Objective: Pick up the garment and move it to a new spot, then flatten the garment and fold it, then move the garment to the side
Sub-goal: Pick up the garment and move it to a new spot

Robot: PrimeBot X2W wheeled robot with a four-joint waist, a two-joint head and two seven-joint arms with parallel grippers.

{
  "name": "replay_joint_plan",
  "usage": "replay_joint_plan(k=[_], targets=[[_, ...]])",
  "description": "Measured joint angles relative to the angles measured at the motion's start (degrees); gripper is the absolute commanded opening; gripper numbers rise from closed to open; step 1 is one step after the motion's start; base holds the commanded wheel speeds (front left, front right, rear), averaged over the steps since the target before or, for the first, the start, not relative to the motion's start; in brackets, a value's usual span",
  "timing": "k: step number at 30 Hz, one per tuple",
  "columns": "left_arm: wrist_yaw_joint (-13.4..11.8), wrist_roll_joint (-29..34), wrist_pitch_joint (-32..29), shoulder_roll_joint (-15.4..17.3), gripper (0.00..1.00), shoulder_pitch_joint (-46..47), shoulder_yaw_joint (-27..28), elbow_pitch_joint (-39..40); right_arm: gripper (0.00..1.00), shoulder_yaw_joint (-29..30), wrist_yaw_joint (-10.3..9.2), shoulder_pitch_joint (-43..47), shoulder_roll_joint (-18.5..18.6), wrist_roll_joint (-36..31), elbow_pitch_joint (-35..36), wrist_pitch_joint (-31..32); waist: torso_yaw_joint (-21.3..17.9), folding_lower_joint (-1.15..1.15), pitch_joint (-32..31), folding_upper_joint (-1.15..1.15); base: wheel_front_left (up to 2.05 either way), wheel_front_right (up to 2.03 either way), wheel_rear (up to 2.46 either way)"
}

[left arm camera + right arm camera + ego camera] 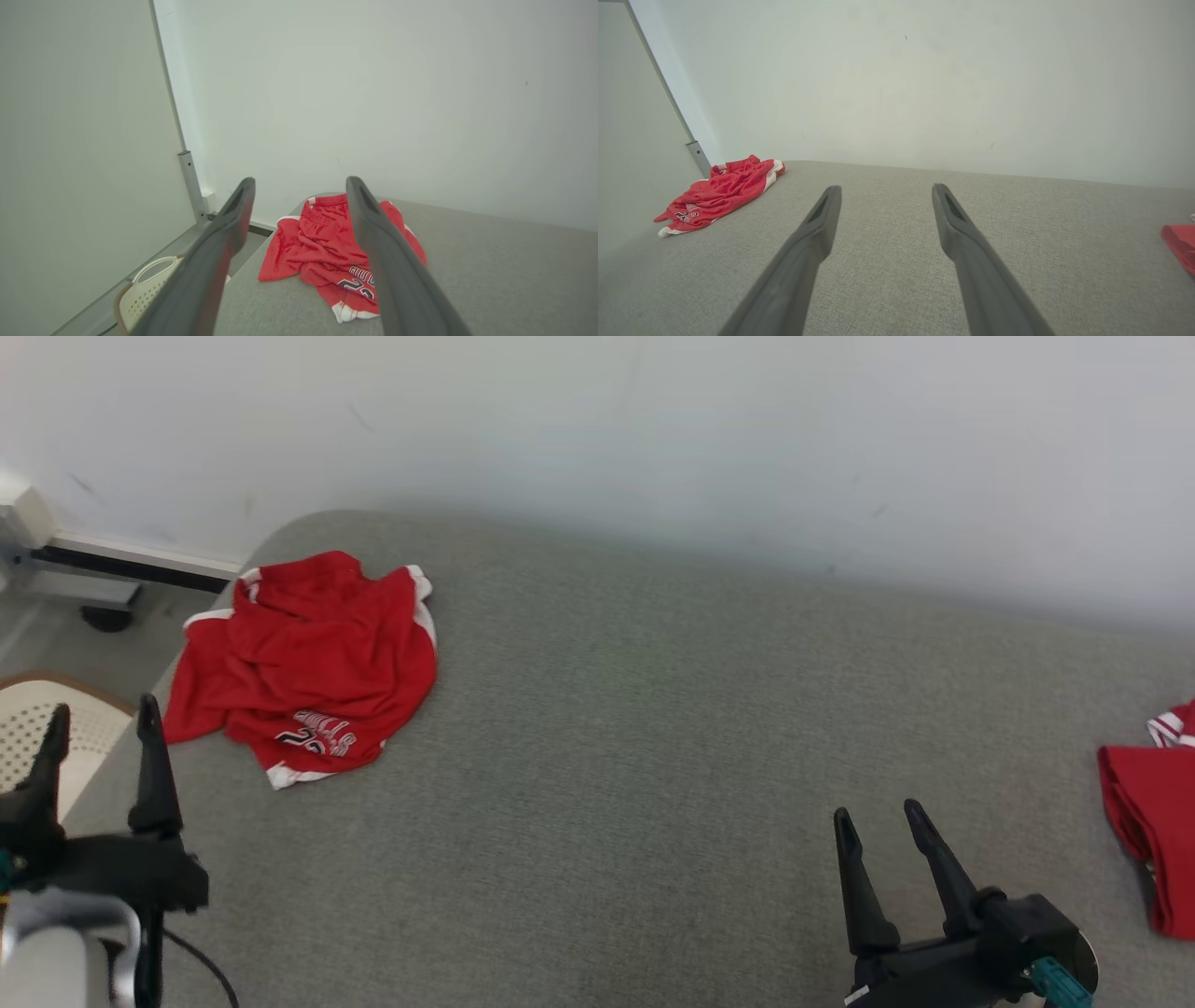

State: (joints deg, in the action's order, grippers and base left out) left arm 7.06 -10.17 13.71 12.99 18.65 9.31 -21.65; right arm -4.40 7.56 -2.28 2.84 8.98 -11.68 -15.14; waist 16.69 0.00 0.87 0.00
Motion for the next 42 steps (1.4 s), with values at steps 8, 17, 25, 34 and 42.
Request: replay_joint_plan(k=[8, 17, 25, 34, 42], targets=[[0.4, -4.3, -4.8, 7.1, 1.00, 15.2, -1.7, -9.8, 1.00, -2.4, 0.00, -5.6, 0.0, -1.1, 2.1, 0.0, -5.8, 0.02, 6.5, 0.00, 0.00, 0.00, 0.00], [0.5, -7.8, -9.6, 11.6, 1.00, 25.5, -4.9, -20.9, 1.00, -3.5, 0.00, -9.9, 0.0, -1.0, 5.0, 0.0, -12.1, 0.02, 14.5, 0.02, 0.00, 0.00, 0.00], [0.5, -9.7, -18.1, 13.1, 1.00, 30.3, -5.6, -33.1, 1.00, -4.7, 0.00, -10.7, 0.0, -0.3, 5.4, 0.0, -17.3, 0.02, 18.4, 0.02, 0.00, 0.00, 0.00], [-0.2, -11.0, -27.9, 14.4, 1.00, 32.2, -5.9, -42.7, 1.00, -5.2, 0.00, -10.8, 0.0, -0.1, 5.3, 0.0, -19.9, 0.00, 19.4, 0.01, 0.00, 0.00, 0.00], [-1.2, -11.8, -28.4, 13.8, 1.00, 33.0, -6.0, -46.2, 1.00, -5.1, 0.00, -10.7, 0.0, -1.0, 4.6, 0.0, -20.2, 0.00, 18.9, 0.00, 0.00, 0.00, 0.00]])
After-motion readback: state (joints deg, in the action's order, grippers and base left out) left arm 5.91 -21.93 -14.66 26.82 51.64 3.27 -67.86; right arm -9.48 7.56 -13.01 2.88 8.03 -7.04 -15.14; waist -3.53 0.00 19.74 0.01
